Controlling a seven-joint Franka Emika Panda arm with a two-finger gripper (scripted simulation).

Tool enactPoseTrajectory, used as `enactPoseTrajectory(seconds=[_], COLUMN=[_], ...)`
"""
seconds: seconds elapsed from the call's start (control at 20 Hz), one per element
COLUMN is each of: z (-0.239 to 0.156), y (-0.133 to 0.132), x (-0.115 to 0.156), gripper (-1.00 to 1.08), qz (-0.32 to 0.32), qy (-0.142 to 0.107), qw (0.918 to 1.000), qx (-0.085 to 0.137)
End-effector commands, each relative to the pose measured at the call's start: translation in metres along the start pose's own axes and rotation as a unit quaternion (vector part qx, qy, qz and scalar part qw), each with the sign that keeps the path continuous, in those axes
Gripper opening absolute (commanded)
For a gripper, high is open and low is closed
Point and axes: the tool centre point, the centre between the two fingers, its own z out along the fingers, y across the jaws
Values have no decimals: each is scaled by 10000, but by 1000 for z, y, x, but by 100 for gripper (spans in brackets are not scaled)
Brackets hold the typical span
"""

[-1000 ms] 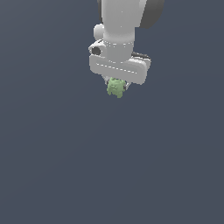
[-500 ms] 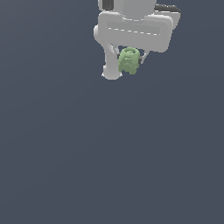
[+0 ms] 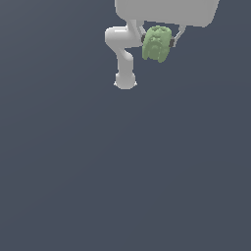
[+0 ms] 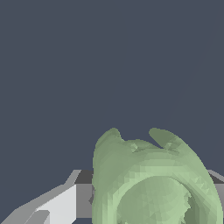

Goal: Pick up the object and move it to a goal position.

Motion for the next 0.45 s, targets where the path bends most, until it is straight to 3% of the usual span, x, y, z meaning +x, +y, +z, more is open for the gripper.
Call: enactPoseTrajectory(seconds=[0.0, 0.4], z=[-9, -18], y=[-3, -7], x=[-1, -2], gripper=[-100, -100], qz=[2, 2], qy=[-4, -4], qw=[10000, 10000], qx=[-3, -3])
